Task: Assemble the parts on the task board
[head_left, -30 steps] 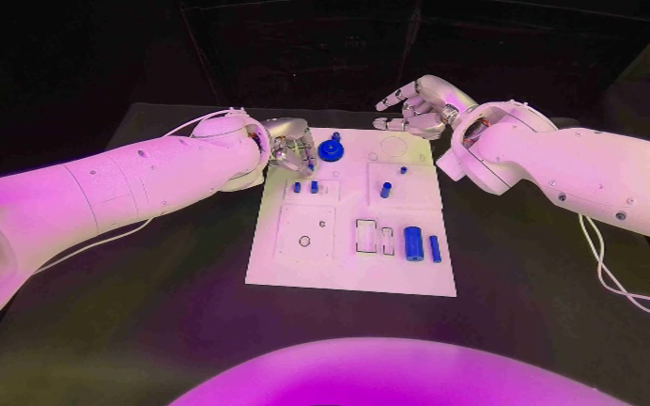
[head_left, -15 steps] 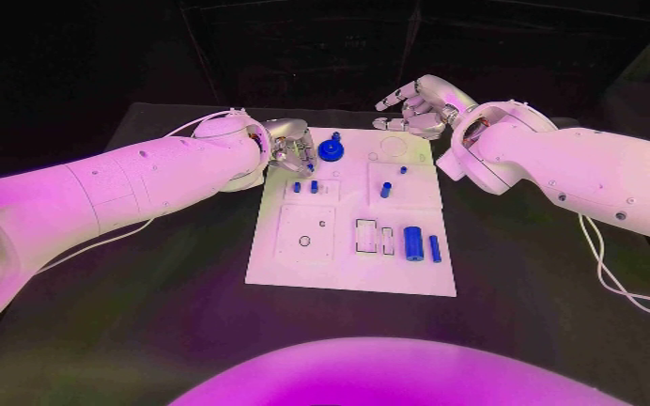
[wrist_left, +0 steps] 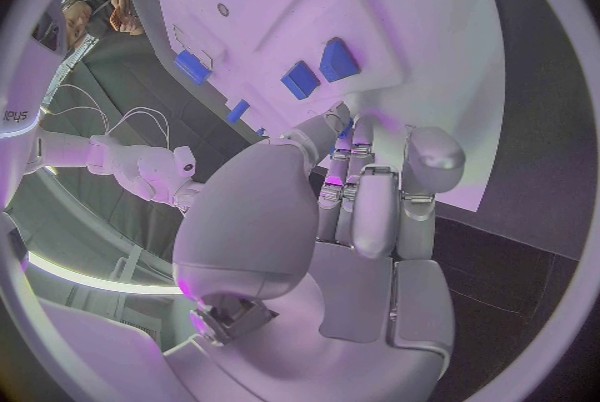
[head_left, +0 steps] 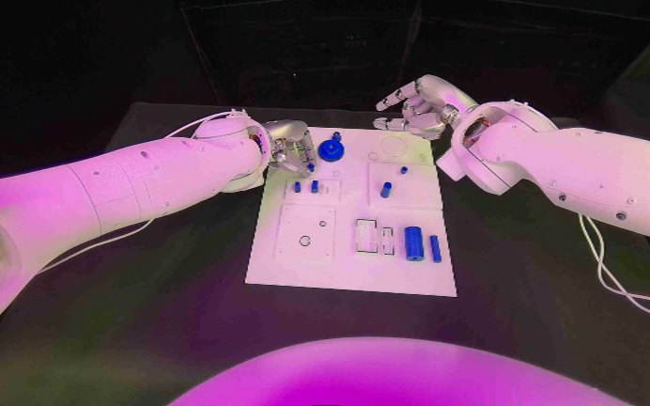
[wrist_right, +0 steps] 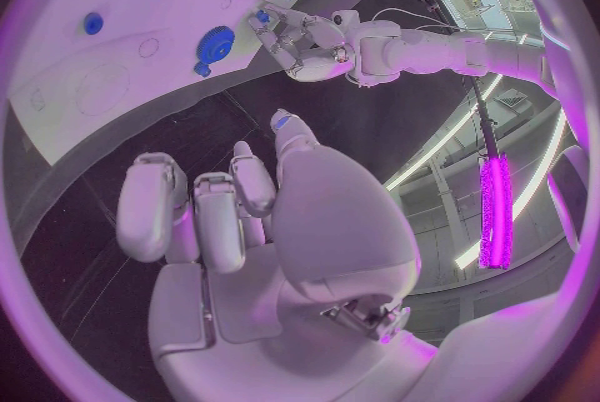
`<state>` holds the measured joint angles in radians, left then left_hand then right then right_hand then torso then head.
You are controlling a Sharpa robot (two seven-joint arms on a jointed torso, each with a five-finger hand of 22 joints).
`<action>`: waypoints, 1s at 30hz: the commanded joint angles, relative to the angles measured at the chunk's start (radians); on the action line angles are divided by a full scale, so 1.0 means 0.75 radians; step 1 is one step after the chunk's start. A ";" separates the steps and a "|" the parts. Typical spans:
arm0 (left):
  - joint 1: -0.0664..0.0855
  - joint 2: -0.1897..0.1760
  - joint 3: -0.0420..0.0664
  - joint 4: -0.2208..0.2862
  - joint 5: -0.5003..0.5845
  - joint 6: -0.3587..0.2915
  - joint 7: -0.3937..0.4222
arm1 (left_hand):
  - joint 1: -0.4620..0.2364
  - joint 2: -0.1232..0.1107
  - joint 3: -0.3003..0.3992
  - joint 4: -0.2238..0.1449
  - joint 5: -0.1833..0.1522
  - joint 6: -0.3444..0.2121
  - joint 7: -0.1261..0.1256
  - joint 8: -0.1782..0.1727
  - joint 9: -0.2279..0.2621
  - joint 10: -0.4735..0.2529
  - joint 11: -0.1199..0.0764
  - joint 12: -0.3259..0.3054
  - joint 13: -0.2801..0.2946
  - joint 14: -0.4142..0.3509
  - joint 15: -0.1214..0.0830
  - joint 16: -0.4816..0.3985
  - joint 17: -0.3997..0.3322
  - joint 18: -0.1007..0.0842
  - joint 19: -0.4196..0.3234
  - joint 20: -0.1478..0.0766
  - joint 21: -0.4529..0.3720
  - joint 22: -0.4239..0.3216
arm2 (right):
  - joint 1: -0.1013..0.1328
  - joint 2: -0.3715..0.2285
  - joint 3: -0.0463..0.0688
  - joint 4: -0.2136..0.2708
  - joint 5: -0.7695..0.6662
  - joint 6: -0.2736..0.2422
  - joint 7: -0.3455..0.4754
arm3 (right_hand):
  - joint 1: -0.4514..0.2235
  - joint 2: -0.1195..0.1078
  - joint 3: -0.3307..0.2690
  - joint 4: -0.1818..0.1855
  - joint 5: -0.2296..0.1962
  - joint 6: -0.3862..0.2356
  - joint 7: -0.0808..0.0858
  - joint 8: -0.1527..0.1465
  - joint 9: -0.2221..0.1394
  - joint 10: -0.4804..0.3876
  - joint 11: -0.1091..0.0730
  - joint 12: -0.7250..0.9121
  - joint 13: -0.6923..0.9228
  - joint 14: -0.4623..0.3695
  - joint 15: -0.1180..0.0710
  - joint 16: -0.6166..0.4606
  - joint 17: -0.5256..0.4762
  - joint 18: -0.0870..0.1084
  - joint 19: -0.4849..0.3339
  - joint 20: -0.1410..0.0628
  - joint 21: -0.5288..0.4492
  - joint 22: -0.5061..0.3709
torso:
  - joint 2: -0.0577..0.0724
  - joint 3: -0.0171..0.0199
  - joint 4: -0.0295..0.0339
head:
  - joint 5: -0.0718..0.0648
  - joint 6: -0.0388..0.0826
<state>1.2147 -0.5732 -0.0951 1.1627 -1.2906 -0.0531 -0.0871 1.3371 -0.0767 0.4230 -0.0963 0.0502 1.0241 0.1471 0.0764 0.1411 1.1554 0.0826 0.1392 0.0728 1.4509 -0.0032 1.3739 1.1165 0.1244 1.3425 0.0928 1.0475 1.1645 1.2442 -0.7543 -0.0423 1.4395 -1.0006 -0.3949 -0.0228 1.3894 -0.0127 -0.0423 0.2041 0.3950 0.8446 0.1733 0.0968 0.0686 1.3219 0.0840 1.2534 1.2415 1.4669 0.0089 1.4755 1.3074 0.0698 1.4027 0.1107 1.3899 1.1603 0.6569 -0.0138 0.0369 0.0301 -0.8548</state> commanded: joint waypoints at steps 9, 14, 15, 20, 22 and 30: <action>0.002 -0.002 0.001 -0.003 -0.003 0.011 -0.011 | -0.014 -0.023 0.012 0.002 -0.003 -0.035 0.011 -0.019 -0.017 -0.018 0.011 -0.020 -0.004 -0.002 0.014 -0.011 -0.011 -0.009 -0.005 0.017 -0.010 -0.002 | 0.002 0.000 0.001 0.001 0.002 0.015 0.002 | 0.003 0.015 -0.007 0.002 0.006 0.007 0.000 0.009 0.001 -0.005 -0.002 0.006 0.001 0.087 -0.009 -0.005 0.121 0.012 -0.006 -0.006 -0.007 -0.001 | 0.000 0.0001 0.0003 | -0.004 -0.003; 0.002 -0.005 0.001 -0.006 -0.003 -0.006 -0.012 | -0.017 -0.029 0.015 0.002 -0.003 -0.051 0.013 -0.021 -0.025 -0.020 0.013 -0.026 -0.004 -0.003 0.016 -0.011 -0.013 -0.007 -0.007 0.020 -0.015 -0.003 | 0.002 0.000 0.001 -0.002 0.002 0.017 0.001 | 0.004 0.016 -0.007 0.003 0.009 0.006 0.000 0.009 0.001 -0.012 -0.002 -0.003 -0.008 0.085 -0.009 -0.009 0.115 0.014 -0.010 -0.007 -0.012 -0.011 | 0.000 -0.0010 0.0007 | -0.005 -0.003; 0.002 -0.007 0.001 -0.007 -0.003 -0.009 -0.012 | -0.017 -0.031 0.016 0.001 -0.003 -0.056 0.014 -0.021 -0.027 -0.022 0.014 -0.028 -0.004 -0.002 0.017 -0.010 -0.012 -0.007 -0.007 0.021 -0.016 -0.004 | 0.002 -0.001 0.001 -0.003 0.002 0.017 0.000 | 0.004 0.016 -0.007 0.003 0.009 0.007 0.000 0.009 0.001 -0.017 -0.002 -0.008 -0.014 0.085 -0.009 -0.010 0.112 0.014 -0.012 -0.007 -0.014 -0.015 | 0.000 -0.0010 0.0003 | -0.005 -0.003; 0.003 -0.025 0.002 -0.003 -0.002 -0.009 -0.024 | -0.021 -0.044 0.018 -0.001 -0.003 -0.090 0.017 -0.023 -0.040 -0.028 0.015 -0.037 -0.004 -0.002 0.018 -0.009 -0.013 -0.005 -0.008 0.023 -0.020 -0.005 | 0.002 -0.002 0.001 -0.013 0.002 0.046 -0.021 | 0.011 0.017 -0.012 0.012 0.010 0.012 -0.003 0.015 0.001 -0.158 -0.006 -0.191 -0.196 0.062 -0.014 -0.064 0.035 0.022 -0.030 -0.009 -0.036 -0.056 | 0.000 -0.0005 -0.0003 | -0.006 -0.002; 0.004 -0.037 0.003 0.002 0.004 -0.010 -0.029 | -0.027 -0.053 0.015 0.000 -0.003 -0.103 0.020 -0.023 -0.045 -0.031 0.017 -0.041 -0.004 -0.002 0.019 -0.009 -0.015 -0.005 -0.009 0.024 -0.023 -0.007 | 0.002 -0.003 0.001 -0.020 -0.002 0.072 -0.037 | 0.014 0.014 -0.015 0.017 0.005 0.006 -0.004 0.017 0.000 -0.237 -0.005 -0.297 -0.299 0.047 -0.014 -0.101 -0.014 0.029 -0.048 -0.011 -0.057 -0.095 | -0.001 -0.0014 0.0004 | -0.008 0.000; 0.021 -0.104 0.017 0.036 0.120 -0.097 -0.005 | -0.034 -0.054 0.015 0.007 -0.002 -0.095 0.025 -0.009 -0.048 -0.027 0.022 -0.043 -0.001 -0.005 0.023 -0.012 -0.025 -0.002 -0.014 0.028 -0.037 -0.015 | 0.002 -0.001 0.000 -0.057 -0.128 0.143 -0.086 | 0.096 0.012 0.006 0.015 -0.015 0.024 -0.005 0.060 0.008 -0.492 -0.006 -0.675 -0.647 -0.005 -0.017 -0.239 -0.177 0.062 -0.131 -0.014 -0.166 -0.285 | -0.002 -0.0006 0.0031 | -0.010 0.003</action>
<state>1.2272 -0.6473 -0.0836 1.1836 -1.2637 -0.0744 -0.1007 1.3103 -0.1134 0.4345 -0.0956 0.0502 0.9500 0.1624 0.0660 0.1056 1.1343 0.0965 0.1119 0.0709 1.4473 0.0076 1.3699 1.0986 0.1243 1.3333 0.1091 1.0225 1.1536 1.2442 -0.7554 -0.0426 1.3991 -1.0308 -0.3334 -0.0598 1.4550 -0.0035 -0.0419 0.2158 0.3840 0.8553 0.1687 0.1375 0.0731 0.9631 0.0802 0.7635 0.7687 1.4631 0.0051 1.3011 1.1806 0.1015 1.3099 0.1006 1.2714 0.9572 0.6557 -0.0149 0.0387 0.0237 -0.8535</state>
